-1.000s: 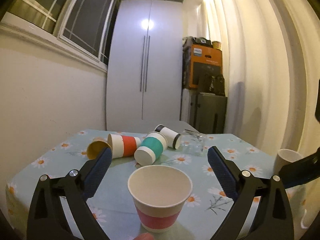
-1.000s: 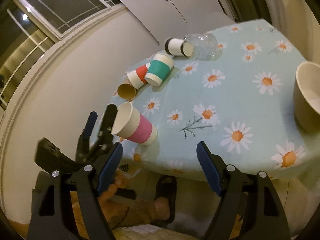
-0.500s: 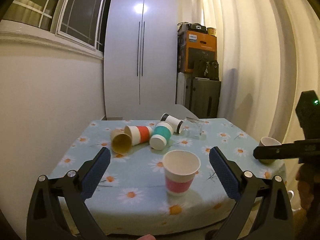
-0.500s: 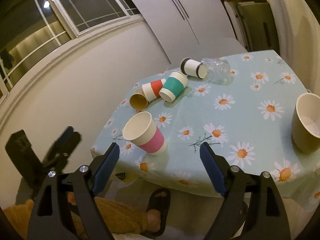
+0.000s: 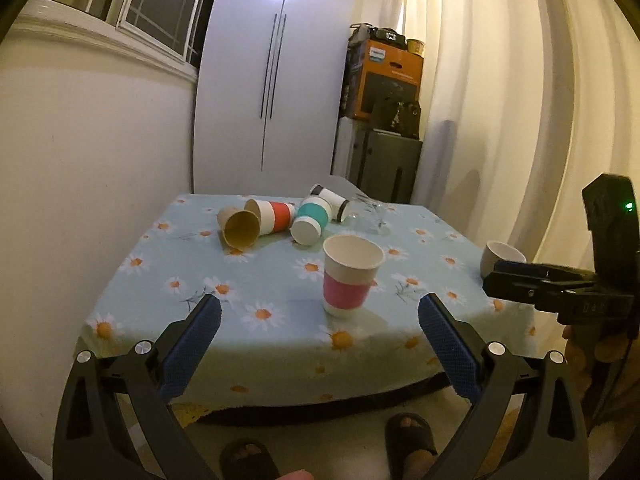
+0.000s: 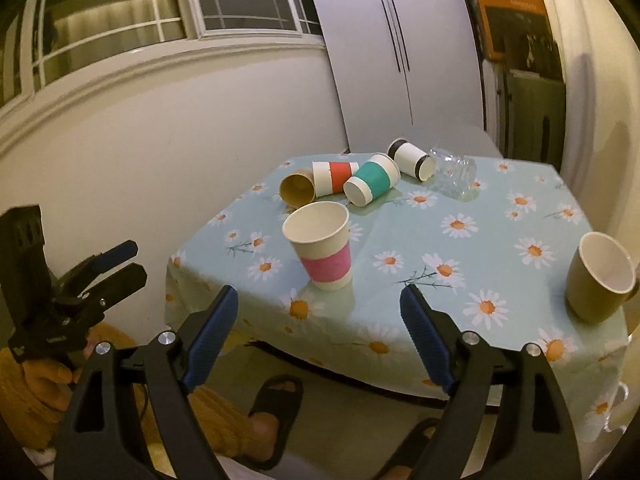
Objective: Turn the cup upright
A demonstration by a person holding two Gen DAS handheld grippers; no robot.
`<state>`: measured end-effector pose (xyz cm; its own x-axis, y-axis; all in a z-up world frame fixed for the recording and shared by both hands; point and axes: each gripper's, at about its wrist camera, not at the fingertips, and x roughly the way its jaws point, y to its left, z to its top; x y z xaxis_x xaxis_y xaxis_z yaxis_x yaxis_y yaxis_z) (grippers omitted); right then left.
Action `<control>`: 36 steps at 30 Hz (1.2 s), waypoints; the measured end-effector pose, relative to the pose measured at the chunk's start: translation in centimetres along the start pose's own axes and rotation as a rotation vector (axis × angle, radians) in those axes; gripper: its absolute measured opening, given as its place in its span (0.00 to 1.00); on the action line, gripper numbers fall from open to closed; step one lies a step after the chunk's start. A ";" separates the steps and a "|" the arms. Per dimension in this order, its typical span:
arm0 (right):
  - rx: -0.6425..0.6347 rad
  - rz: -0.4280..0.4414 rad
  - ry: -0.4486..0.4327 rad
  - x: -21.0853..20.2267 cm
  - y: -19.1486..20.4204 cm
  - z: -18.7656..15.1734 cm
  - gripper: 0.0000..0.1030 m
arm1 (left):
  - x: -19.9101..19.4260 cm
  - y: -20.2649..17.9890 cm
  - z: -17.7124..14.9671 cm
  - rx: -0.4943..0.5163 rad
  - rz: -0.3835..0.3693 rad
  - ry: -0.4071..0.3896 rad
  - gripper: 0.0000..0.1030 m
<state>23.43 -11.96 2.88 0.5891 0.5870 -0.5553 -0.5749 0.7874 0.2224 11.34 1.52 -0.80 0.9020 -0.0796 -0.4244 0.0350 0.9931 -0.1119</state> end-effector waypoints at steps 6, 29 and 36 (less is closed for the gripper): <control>-0.052 -0.049 -0.036 -1.6 2.2 -1.5 0.90 | -0.5 -0.1 -0.5 0.023 0.034 0.023 0.94; -0.095 -0.105 0.000 -0.1 2.8 -2.7 0.95 | 1.4 0.0 -1.3 0.024 0.022 0.124 0.94; -0.082 -0.108 0.000 -0.4 2.4 -2.7 0.95 | 1.6 -0.3 -1.4 0.037 0.023 0.134 0.94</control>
<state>20.27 -10.79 1.48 0.6505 0.4995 -0.5722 -0.5523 0.8282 0.0950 12.20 0.98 -2.73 0.8371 -0.0655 -0.5432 0.0334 0.9971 -0.0688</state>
